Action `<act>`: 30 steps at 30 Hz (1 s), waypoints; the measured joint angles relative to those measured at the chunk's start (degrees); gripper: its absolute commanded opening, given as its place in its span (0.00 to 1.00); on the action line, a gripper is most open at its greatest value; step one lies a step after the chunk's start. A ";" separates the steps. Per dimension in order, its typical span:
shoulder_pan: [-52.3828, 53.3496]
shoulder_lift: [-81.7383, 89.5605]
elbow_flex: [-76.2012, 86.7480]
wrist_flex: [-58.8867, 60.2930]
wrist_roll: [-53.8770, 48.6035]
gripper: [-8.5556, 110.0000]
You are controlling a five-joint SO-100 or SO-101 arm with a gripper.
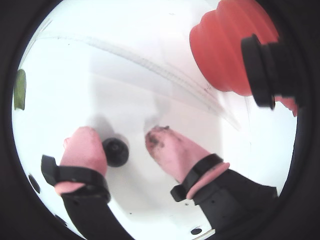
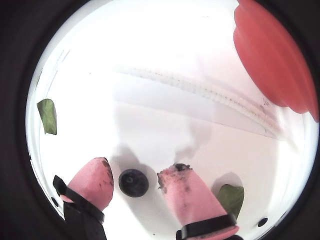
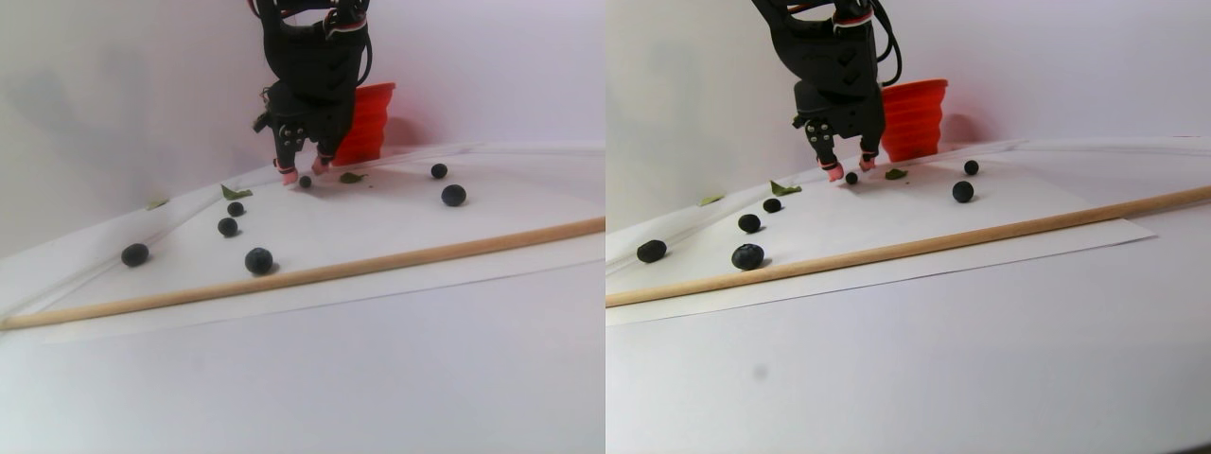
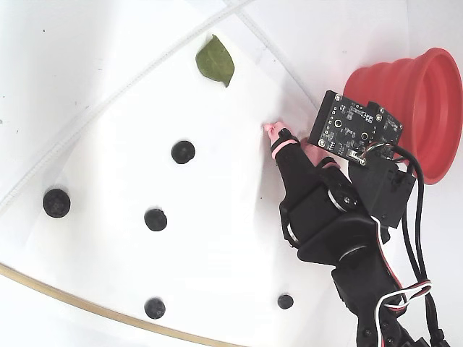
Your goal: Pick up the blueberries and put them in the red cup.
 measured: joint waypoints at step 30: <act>0.00 -2.64 0.00 -1.67 -1.32 0.17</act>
